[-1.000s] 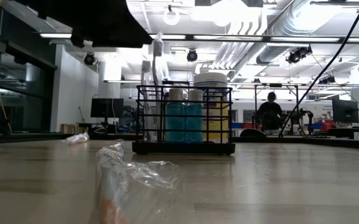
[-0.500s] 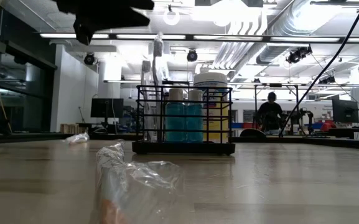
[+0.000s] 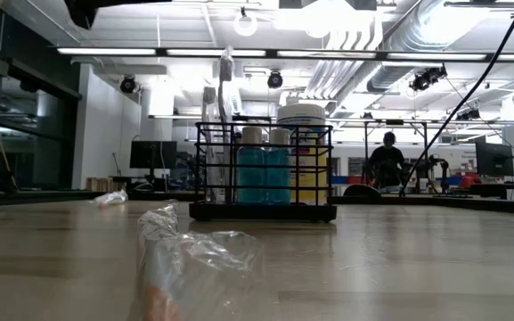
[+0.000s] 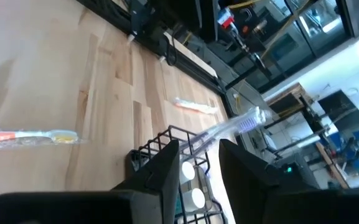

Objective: Pick & Place toothbrushing station
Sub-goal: Put the purple toothbrush into the wire organizer

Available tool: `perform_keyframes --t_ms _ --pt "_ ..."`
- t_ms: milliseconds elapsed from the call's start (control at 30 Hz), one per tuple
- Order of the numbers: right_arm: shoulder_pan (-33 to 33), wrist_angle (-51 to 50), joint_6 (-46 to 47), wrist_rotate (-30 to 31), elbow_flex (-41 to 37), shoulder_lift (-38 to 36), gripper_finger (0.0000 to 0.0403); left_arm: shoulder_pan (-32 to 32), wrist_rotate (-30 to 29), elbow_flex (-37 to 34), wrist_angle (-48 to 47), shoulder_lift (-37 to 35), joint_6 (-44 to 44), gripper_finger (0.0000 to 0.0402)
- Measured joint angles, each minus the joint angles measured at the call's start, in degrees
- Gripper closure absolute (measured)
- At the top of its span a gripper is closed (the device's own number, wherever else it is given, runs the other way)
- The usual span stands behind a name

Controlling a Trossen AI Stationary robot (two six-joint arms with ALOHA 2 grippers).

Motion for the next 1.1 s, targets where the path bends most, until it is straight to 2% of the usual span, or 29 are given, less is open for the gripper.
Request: perform_keyframes --t_ms 167,400,600,833,1100 --pt "-1.68 -5.35 7.80 0.34 -0.01 -0.46 0.0298 1.23 -2.01 0.00 -2.68 -1.02 0.13 0.0259" --pt "-4.42 -17.10 21.53 -5.52 -0.02 -2.42 0.0298 4.49 1.31 0.00 -2.68 -1.18 2.41 0.0259" --pt "-5.20 -25.26 27.60 -5.79 -0.02 -2.79 0.0298 7.15 3.55 0.00 -2.68 -1.18 4.52 0.0259" --pt "-7.82 -35.24 37.10 -13.43 -0.02 -4.90 0.0298 10.92 5.02 0.00 -2.70 -1.62 7.77 0.0259" --pt "-8.46 -37.57 40.19 -16.29 0.00 -4.94 0.0298 14.08 6.12 0.00 -2.54 -8.80 17.18 0.0259"
